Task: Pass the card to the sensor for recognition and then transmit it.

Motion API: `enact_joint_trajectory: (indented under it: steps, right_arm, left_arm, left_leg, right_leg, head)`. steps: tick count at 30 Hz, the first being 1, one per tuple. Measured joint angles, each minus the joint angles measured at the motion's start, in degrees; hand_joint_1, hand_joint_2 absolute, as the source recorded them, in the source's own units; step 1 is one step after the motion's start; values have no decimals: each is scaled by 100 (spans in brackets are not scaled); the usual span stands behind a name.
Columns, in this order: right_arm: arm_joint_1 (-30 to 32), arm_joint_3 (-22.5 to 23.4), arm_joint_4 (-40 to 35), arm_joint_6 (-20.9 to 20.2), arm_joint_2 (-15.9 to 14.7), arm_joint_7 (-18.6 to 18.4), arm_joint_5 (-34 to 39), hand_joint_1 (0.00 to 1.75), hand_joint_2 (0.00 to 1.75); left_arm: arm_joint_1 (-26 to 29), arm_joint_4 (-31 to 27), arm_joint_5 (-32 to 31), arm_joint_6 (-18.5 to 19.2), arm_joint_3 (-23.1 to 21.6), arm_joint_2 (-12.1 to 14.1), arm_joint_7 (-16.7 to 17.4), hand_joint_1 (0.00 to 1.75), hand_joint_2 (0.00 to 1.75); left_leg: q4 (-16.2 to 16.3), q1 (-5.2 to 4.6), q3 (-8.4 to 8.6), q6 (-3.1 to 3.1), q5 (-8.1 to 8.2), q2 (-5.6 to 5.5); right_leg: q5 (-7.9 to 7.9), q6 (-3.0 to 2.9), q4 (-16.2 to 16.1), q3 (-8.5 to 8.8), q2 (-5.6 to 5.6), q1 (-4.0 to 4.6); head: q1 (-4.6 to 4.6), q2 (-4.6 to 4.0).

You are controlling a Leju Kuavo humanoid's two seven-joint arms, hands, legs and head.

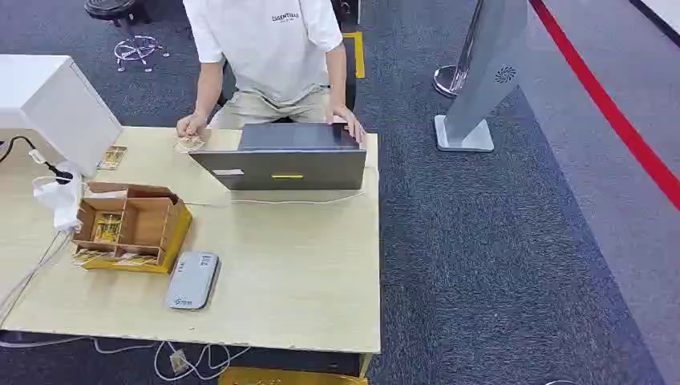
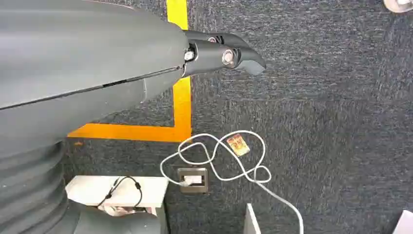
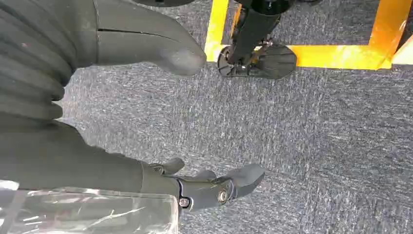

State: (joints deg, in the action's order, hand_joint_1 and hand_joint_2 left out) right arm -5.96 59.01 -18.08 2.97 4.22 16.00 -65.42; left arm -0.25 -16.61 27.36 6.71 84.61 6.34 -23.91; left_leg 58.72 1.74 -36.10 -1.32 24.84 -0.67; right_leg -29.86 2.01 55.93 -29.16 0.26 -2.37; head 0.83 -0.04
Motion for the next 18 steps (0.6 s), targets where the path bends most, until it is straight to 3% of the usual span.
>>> enact_joint_trajectory:
  steps: [6,12,16,18]
  right_arm:
    - [11,68,4,2,20,26,9,0,175]
    - [83,223,2,26,103,101,122,0,175]
    - [107,359,-20,0,210,144,214,0,175]
    - [108,418,-28,-2,280,171,221,0,175]
  left_arm:
    - [-7,0,31,282,2,61,-330,0,175]
    - [-61,0,-92,953,2,345,-958,0,175]
    - [-120,-42,-333,1826,-61,573,-1544,0,175]
    - [-158,-153,-477,2138,-94,656,-1607,0,175]
  left_leg:
    - [0,0,0,0,0,0]
    - [0,2,0,0,0,0]
    - [-1,4,1,-1,0,1]
    - [-1,4,1,-1,-1,1]
  right_leg:
    - [0,0,0,-1,0,0]
    - [-1,-1,0,-1,0,2]
    - [-1,-1,1,-2,0,3]
    - [-1,-1,1,-2,0,2]
  head:
    - [0,-2]
    - [-2,-2]
    - [0,-2]
    - [0,-2]
